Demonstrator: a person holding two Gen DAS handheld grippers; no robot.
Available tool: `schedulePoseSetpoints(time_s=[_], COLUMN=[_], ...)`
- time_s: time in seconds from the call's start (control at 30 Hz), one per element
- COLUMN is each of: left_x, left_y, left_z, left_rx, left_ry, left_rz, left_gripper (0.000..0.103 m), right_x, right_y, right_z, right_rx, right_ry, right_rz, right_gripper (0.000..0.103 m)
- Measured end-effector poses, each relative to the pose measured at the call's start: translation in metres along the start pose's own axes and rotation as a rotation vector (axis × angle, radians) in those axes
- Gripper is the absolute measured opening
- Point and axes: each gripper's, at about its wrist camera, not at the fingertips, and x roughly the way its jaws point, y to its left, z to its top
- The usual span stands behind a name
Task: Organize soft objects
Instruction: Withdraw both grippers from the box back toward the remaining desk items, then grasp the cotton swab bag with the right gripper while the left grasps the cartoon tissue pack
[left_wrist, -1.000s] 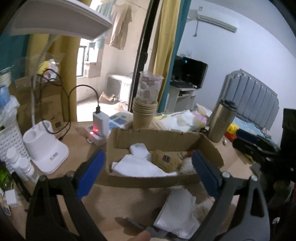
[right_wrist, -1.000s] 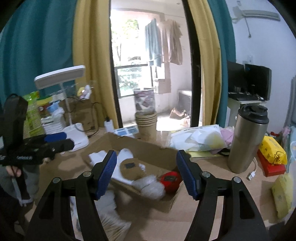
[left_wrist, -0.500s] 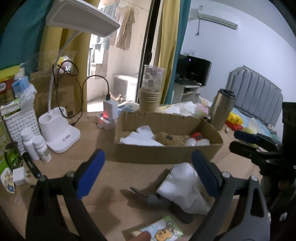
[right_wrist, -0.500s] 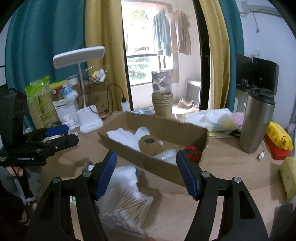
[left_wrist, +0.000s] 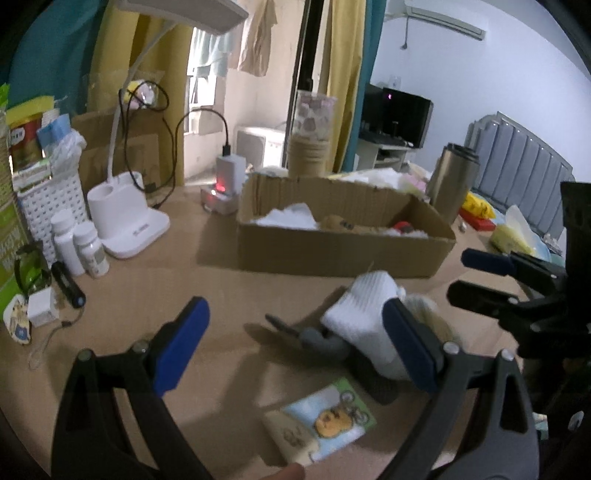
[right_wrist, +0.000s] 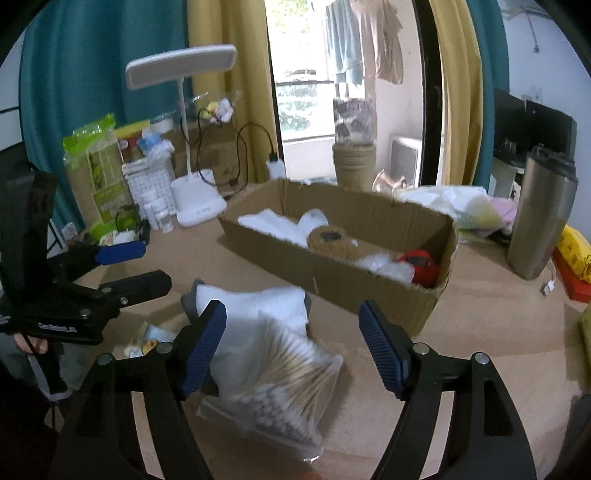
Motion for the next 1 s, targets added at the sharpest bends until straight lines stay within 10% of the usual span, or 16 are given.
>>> schedulePoseSetpoints(time_s=[1.0], left_x=[0.021], left_y=[-0.019], left_z=[-0.046], left_rx=[0.073], left_ry=[0.23], left_rz=[0.049], left_gripper=[0.096], right_x=[0.029], right_y=[-0.019], right_z=[-0.034], right_rx=[0.088], right_ry=[0.184], right_rz=[0.0], right_gripper=[0.077])
